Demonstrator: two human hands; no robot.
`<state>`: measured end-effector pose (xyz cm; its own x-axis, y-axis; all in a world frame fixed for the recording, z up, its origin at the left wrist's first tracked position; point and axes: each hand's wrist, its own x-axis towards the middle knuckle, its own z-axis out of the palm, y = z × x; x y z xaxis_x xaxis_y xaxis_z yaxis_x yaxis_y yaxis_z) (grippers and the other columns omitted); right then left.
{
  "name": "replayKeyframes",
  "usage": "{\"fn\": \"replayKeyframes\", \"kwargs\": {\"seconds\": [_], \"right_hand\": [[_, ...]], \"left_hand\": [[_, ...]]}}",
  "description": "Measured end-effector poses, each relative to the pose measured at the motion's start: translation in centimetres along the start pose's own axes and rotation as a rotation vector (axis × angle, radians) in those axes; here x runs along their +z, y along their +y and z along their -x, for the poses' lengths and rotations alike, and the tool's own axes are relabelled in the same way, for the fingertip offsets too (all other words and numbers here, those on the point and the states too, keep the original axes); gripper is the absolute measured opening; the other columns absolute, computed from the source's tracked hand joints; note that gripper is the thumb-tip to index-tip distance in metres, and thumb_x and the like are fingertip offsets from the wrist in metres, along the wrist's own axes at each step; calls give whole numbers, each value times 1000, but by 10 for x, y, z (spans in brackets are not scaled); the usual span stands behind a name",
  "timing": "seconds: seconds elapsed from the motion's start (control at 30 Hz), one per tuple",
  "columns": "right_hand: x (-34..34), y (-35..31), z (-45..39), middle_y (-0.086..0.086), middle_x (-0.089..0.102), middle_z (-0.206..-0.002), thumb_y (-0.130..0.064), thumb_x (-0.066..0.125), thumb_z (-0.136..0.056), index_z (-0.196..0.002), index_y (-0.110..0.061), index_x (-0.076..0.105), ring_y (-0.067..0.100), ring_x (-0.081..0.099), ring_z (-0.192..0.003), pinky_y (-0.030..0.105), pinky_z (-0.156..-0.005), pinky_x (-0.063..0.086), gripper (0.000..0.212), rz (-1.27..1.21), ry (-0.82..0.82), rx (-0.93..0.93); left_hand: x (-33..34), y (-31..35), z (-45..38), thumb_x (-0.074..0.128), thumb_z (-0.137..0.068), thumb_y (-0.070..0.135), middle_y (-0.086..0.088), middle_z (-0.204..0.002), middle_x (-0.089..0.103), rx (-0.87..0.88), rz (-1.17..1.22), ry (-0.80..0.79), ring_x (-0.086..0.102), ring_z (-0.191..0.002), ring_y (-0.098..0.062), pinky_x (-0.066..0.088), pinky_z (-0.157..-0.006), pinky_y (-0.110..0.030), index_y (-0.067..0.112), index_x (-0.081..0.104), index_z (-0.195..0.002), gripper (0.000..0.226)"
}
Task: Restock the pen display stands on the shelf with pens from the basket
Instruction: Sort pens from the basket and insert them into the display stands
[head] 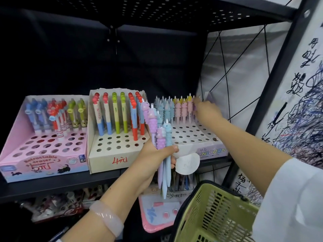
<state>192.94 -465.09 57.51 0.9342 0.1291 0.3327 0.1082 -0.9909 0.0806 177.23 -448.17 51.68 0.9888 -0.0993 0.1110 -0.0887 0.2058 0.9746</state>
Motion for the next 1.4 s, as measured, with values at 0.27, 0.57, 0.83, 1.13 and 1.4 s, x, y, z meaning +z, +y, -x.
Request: {"fn": "replayKeyframes", "kwargs": {"seconds": [0.27, 0.57, 0.83, 1.13, 1.4], "right_hand": [[-18, -13, 42, 8, 64, -82, -20, 47, -95, -91, -4, 66, 17, 58, -73, 32, -68, 50, 25, -510, 118, -201], [-34, -40, 94, -12, 62, -74, -21, 63, -88, -82, -23, 66, 4, 58, -74, 20, -73, 50, 8, -1259, -386, -452], [-36, -45, 77, 3, 65, -93, -19, 45, -98, -99, -15, 54, 17, 64, -87, 26, -72, 54, 10, -1632, -260, -208], [-31, -43, 28, 23, 65, -90, -18, 43, -99, -110, -5, 43, 37, 64, -83, 50, -75, 51, 17, -1012, 292, -5], [-12, -47, 17, 23, 64, -93, -18, 44, -99, -114, -3, 41, 28, 59, -71, 44, -71, 51, 22, -883, 195, -62]], "left_hand": [[1, 0, 2, 63, -85, 5, 1, -61, 62, 11, -28, 3, 58, -55, -14, 51, -55, -25, 3, 56, -106, 23], [2, 5, 6, 61, -87, 5, 2, -66, 66, 68, -6, 13, 59, -54, -14, 55, -58, -29, 13, 59, -109, 23], [-14, 10, 11, 62, -87, 12, 0, -65, 65, 27, -9, 65, 57, -51, -11, 49, -48, -22, 8, 61, -91, 5], [-36, 10, 18, 61, -87, 7, -15, -71, 57, 36, -65, 112, 50, -48, -13, 44, -45, -23, 11, 59, -78, 10], [-47, 12, 22, 61, -86, 6, -5, -71, 61, 34, -55, 111, 53, -49, -10, 45, -45, -22, 10, 55, -84, 8]]}}
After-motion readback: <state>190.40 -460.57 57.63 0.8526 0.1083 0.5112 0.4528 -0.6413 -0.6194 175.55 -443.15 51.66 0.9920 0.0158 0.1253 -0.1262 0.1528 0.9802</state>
